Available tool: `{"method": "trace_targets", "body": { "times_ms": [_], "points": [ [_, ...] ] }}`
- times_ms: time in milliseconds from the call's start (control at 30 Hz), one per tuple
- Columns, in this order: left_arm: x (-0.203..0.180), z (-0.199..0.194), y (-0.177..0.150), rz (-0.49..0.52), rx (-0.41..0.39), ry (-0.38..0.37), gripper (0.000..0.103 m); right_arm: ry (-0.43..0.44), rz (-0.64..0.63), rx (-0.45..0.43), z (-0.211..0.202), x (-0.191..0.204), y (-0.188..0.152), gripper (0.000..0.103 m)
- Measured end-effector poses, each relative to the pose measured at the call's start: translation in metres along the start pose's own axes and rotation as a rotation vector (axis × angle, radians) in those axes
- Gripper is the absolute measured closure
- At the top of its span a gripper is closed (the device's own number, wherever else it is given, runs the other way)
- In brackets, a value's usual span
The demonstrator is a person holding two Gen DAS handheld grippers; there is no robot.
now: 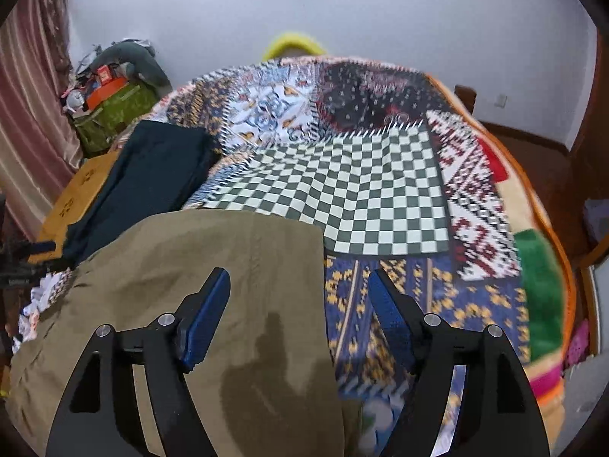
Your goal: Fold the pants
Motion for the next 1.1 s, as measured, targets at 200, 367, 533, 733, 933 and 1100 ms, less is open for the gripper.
{"method": "trace_targets", "body": {
  "times_ms": [200, 367, 533, 733, 933, 1100],
  "points": [
    [-0.008, 0.038, 0.001, 0.001, 0.046, -0.056, 0.015, 0.020, 0.048, 0.069, 0.058, -0.009, 0.010, 0.032],
    [-0.013, 0.050, -0.002, -0.029, 0.031, -0.091, 0.021, 0.083, 0.099, 0.110, 0.089, -0.007, 0.011, 0.033],
    [-0.020, 0.044, -0.002, -0.027, 0.022, -0.135, 0.046, 0.186, 0.164, 0.127, 0.089, -0.001, 0.007, 0.067],
    [-0.020, 0.032, 0.000, -0.016, 0.020, -0.107, 0.059, 0.117, 0.051, 0.072, 0.069, 0.013, 0.012, 0.094],
    [-0.009, -0.005, 0.025, -0.003, -0.055, -0.037, 0.064, 0.075, -0.034, -0.050, 0.028, 0.031, 0.044, 0.095],
    [0.001, -0.071, 0.062, 0.020, -0.194, 0.033, 0.066, 0.045, -0.067, -0.210, -0.026, 0.052, 0.090, 0.095]
  ]
}}
Point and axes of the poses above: each gripper's, at about its wrist camera, not at the fingertips, and z roughly the way its jaws point, x to its left, y to its top, the point moved 9 cm from there along z, roughly the way its jaws point, and after that the axes turned 11 degrees about z, right-handed, at the moved point
